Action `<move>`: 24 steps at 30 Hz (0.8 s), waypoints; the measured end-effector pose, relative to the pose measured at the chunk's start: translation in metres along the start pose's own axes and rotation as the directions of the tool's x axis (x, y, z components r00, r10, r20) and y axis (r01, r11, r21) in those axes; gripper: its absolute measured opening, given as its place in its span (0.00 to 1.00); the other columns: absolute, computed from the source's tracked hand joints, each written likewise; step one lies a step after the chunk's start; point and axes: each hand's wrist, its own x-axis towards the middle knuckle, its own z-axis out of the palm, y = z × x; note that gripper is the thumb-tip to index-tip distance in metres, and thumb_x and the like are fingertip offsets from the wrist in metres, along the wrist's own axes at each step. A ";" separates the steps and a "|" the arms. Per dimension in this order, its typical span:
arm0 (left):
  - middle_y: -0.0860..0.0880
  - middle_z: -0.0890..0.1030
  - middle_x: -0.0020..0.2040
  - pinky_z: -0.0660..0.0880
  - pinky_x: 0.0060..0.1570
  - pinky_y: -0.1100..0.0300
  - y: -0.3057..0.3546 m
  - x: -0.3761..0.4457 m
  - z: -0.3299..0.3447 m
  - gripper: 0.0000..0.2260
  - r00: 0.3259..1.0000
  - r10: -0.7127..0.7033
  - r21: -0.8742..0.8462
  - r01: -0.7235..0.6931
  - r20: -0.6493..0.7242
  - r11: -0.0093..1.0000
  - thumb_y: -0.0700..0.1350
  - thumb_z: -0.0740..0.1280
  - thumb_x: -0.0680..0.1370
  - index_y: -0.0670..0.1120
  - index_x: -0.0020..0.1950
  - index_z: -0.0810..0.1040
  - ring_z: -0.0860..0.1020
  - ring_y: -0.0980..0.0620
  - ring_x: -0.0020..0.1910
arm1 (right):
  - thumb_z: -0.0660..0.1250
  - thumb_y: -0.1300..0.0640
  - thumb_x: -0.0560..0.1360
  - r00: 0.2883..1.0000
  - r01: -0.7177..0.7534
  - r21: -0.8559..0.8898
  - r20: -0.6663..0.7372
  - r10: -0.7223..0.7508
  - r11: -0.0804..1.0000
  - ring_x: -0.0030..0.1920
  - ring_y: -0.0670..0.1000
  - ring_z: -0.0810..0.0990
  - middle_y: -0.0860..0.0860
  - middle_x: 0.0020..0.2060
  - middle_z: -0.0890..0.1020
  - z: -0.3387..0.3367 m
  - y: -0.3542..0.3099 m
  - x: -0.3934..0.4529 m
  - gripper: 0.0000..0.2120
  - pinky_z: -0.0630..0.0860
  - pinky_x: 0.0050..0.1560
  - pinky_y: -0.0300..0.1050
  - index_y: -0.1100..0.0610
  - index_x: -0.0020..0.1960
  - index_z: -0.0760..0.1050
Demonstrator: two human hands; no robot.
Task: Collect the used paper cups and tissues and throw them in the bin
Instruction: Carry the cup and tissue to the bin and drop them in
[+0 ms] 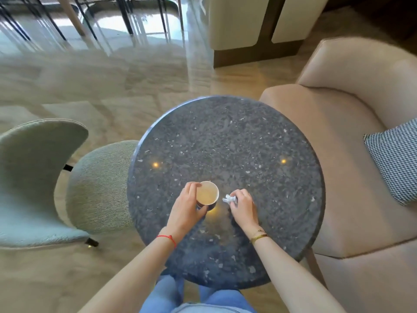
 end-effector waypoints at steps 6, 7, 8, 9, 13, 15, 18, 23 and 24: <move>0.52 0.70 0.64 0.73 0.53 0.61 -0.017 -0.047 -0.031 0.39 0.980 -0.062 -0.128 0.038 -0.188 0.991 0.57 0.73 0.70 0.47 0.75 0.59 0.73 0.57 0.59 | 0.67 0.63 0.74 0.994 0.104 0.142 -0.049 -0.098 0.984 0.47 0.50 0.74 0.49 0.45 0.76 -0.009 -0.041 -0.015 0.05 0.65 0.42 0.36 0.56 0.49 0.78; 0.52 0.70 0.62 0.73 0.52 0.61 -0.022 -0.058 -0.039 0.39 0.970 -0.082 -0.127 0.053 -0.231 0.990 0.56 0.74 0.70 0.47 0.75 0.61 0.73 0.57 0.57 | 0.67 0.63 0.74 0.990 0.139 0.158 -0.045 -0.133 0.978 0.47 0.50 0.74 0.49 0.45 0.75 -0.010 -0.051 -0.020 0.05 0.66 0.42 0.36 0.56 0.49 0.78; 0.53 0.69 0.60 0.74 0.51 0.61 -0.028 -0.070 -0.046 0.37 0.957 -0.106 -0.124 0.074 -0.271 0.989 0.56 0.74 0.70 0.47 0.74 0.63 0.74 0.56 0.55 | 0.67 0.63 0.74 0.984 0.176 0.168 -0.040 -0.172 0.970 0.47 0.50 0.74 0.49 0.45 0.75 -0.009 -0.063 -0.026 0.05 0.67 0.43 0.36 0.57 0.49 0.78; 0.54 0.69 0.59 0.75 0.51 0.61 -0.035 -0.084 -0.055 0.36 0.943 -0.131 -0.124 0.097 -0.305 0.987 0.55 0.75 0.69 0.48 0.73 0.65 0.75 0.56 0.53 | 0.67 0.63 0.74 0.977 0.214 0.175 -0.034 -0.211 0.961 0.46 0.50 0.74 0.50 0.46 0.75 -0.008 -0.075 -0.034 0.05 0.68 0.43 0.35 0.57 0.49 0.78; 0.55 0.69 0.58 0.75 0.52 0.61 -0.066 -0.148 -0.085 0.32 0.897 -0.182 -0.159 0.127 -0.402 0.979 0.54 0.76 0.67 0.50 0.68 0.69 0.74 0.59 0.51 | 0.67 0.62 0.74 0.935 0.348 0.188 -0.002 -0.354 0.918 0.45 0.48 0.74 0.51 0.48 0.75 0.003 -0.126 -0.072 0.05 0.72 0.44 0.35 0.56 0.50 0.78; 0.54 0.70 0.58 0.74 0.55 0.60 -0.086 -0.191 -0.102 0.32 0.859 -0.216 -0.179 0.148 -0.463 0.973 0.51 0.77 0.66 0.49 0.67 0.70 0.73 0.59 0.52 | 0.68 0.62 0.74 0.904 0.415 0.197 0.017 -0.427 0.888 0.45 0.49 0.75 0.51 0.48 0.76 0.017 -0.156 -0.099 0.05 0.71 0.44 0.32 0.56 0.49 0.78; 0.53 0.72 0.59 0.74 0.58 0.57 -0.114 -0.261 -0.128 0.31 0.796 -0.288 -0.227 0.194 -0.533 0.955 0.49 0.78 0.66 0.47 0.66 0.72 0.73 0.59 0.57 | 0.69 0.62 0.73 0.849 0.506 0.187 0.067 -0.525 0.842 0.46 0.49 0.76 0.50 0.47 0.76 0.044 -0.204 -0.145 0.05 0.74 0.48 0.40 0.56 0.49 0.79; 0.50 0.74 0.60 0.75 0.58 0.51 -0.157 -0.391 -0.165 0.31 0.636 -0.463 -0.349 0.306 -0.618 0.886 0.48 0.80 0.65 0.44 0.65 0.73 0.76 0.52 0.58 | 0.71 0.59 0.72 0.709 0.644 0.247 0.161 -0.686 0.724 0.43 0.48 0.76 0.49 0.45 0.75 0.101 -0.287 -0.226 0.06 0.74 0.45 0.41 0.56 0.49 0.79; 0.51 0.74 0.60 0.75 0.58 0.52 -0.165 -0.417 -0.170 0.32 0.596 -0.499 -0.370 0.335 -0.630 0.867 0.48 0.80 0.66 0.45 0.66 0.73 0.76 0.53 0.58 | 0.71 0.58 0.72 0.671 0.671 0.259 0.188 -0.717 0.695 0.43 0.48 0.75 0.49 0.45 0.75 0.114 -0.304 -0.242 0.06 0.74 0.45 0.41 0.55 0.49 0.79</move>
